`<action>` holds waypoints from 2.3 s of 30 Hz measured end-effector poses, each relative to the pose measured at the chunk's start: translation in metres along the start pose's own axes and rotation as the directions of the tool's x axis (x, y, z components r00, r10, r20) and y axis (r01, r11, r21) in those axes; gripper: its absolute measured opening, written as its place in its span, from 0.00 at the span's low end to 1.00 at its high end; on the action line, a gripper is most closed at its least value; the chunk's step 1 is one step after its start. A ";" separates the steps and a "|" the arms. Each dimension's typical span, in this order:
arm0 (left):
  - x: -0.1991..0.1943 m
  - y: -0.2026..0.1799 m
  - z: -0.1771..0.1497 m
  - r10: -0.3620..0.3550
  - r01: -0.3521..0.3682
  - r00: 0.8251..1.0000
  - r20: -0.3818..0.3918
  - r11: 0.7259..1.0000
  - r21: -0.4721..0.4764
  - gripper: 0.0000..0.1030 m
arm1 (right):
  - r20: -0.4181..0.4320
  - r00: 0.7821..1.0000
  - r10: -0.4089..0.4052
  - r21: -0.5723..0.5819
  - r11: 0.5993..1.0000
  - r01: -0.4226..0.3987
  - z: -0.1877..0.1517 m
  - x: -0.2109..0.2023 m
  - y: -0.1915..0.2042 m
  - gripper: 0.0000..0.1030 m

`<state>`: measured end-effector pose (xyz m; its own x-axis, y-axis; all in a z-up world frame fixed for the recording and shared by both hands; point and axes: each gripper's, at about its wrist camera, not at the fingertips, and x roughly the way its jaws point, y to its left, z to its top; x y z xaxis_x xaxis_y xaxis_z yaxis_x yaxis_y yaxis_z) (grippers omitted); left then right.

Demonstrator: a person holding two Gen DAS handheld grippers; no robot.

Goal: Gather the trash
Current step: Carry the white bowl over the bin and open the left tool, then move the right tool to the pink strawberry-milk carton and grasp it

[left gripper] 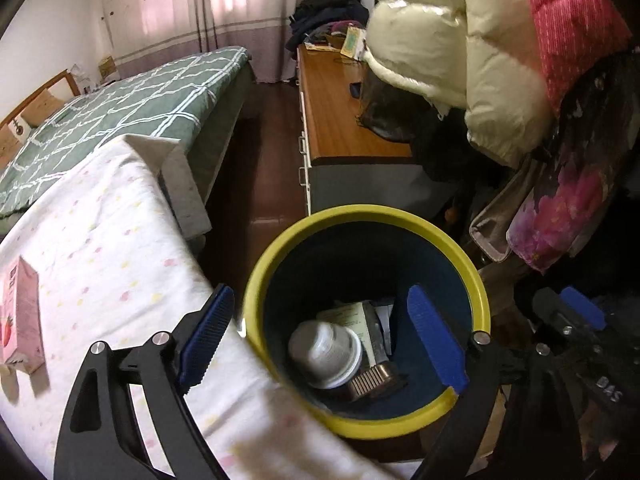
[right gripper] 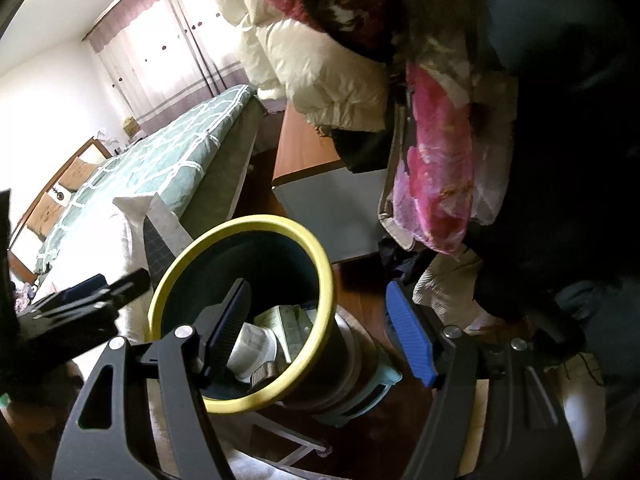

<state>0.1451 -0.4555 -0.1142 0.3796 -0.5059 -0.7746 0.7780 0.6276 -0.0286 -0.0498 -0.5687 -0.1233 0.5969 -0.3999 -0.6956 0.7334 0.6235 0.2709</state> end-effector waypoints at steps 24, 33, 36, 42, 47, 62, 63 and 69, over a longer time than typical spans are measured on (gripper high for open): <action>-0.143 0.224 -0.134 0.371 -0.325 0.926 0.066 0.876 -0.356 0.88 | -0.114 0.987 0.112 -0.229 0.964 -0.136 -0.035 0.017 0.135 0.66; -0.187 0.323 -0.198 0.530 -0.464 0.848 0.001 0.744 -0.481 0.88 | -0.163 0.960 0.227 -0.388 0.880 -0.274 -0.068 0.009 0.254 0.66; -0.192 0.348 -0.213 0.555 -0.482 0.832 -0.018 0.705 -0.520 0.88 | -0.194 0.939 0.284 -0.447 0.826 -0.342 -0.079 0.005 0.302 0.66; -0.196 0.369 -0.232 0.557 -0.464 0.830 -0.026 0.665 -0.585 0.88 | -0.262 0.900 0.349 -0.524 0.732 -0.436 -0.092 0.010 0.378 0.69; -0.193 0.375 -0.236 0.559 -0.462 0.828 -0.046 0.634 -0.620 0.89 | -0.286 0.908 0.305 -0.574 0.705 -0.417 -0.106 0.035 0.424 0.71; -0.185 0.365 -0.233 0.550 -0.469 0.833 -0.054 0.652 -0.596 0.90 | -0.273 0.939 0.208 -0.580 0.743 -0.334 -0.110 0.089 0.449 0.51; -0.185 0.365 -0.233 0.550 -0.470 0.833 -0.056 0.651 -0.597 0.90 | -0.279 0.936 0.213 -0.575 0.744 -0.341 -0.110 0.091 0.449 0.51; -0.181 0.363 -0.232 0.547 -0.472 0.835 -0.062 0.653 -0.593 0.90 | -0.255 0.939 0.232 -0.551 0.762 -0.339 -0.103 0.082 0.436 0.50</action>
<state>0.2430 0.0015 -0.1310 0.7112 -0.0421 -0.7018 0.0318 0.9991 -0.0277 0.2855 -0.2603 -0.1305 0.6474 -0.0589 -0.7599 0.1777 0.9812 0.0753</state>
